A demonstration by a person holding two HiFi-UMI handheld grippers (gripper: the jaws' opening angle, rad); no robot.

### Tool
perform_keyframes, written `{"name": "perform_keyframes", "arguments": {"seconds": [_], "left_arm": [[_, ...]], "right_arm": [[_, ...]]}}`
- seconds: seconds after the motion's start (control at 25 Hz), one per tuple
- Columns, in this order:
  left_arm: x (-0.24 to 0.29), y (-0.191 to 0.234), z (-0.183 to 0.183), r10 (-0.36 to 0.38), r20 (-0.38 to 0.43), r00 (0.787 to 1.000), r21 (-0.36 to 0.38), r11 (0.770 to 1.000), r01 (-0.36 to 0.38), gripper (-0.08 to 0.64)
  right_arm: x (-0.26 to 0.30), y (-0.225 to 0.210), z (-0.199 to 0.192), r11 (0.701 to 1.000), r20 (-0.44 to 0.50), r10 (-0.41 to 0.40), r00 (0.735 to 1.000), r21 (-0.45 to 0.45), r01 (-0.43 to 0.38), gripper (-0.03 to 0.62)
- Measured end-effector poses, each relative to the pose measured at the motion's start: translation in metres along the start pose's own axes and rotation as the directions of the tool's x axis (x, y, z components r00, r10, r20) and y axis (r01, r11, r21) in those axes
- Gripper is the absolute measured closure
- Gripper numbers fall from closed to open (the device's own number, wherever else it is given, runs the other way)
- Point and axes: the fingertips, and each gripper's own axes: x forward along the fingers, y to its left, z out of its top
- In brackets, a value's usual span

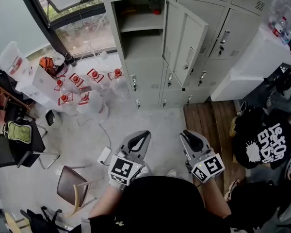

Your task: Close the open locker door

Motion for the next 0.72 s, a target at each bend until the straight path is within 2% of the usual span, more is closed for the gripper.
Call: {"name": "perform_keyframes", "arguments": {"seconds": [0.16, 0.4, 0.72], "left_arm": [[-0.008, 0.026, -0.009, -0.012, -0.005, 1.0, -0.018, 1.0, 0.012, 0.534], [-0.018, 0.065, -0.024, -0.039, -0.019, 0.999, -0.034, 0.999, 0.038, 0.534], [0.001, 0.094, -0.027, -0.04, -0.021, 0.999, -0.053, 0.998, 0.039, 0.534]], "right_arm": [[0.017, -0.001, -0.001, 0.998, 0.003, -0.058, 0.998, 0.033, 0.058, 0.512], [0.041, -0.004, -0.006, 0.99, -0.004, -0.139, 0.99, 0.034, 0.139, 0.512], [0.064, -0.031, -0.008, 0.982, -0.013, -0.185, 0.983, 0.033, 0.186, 0.512]]}}
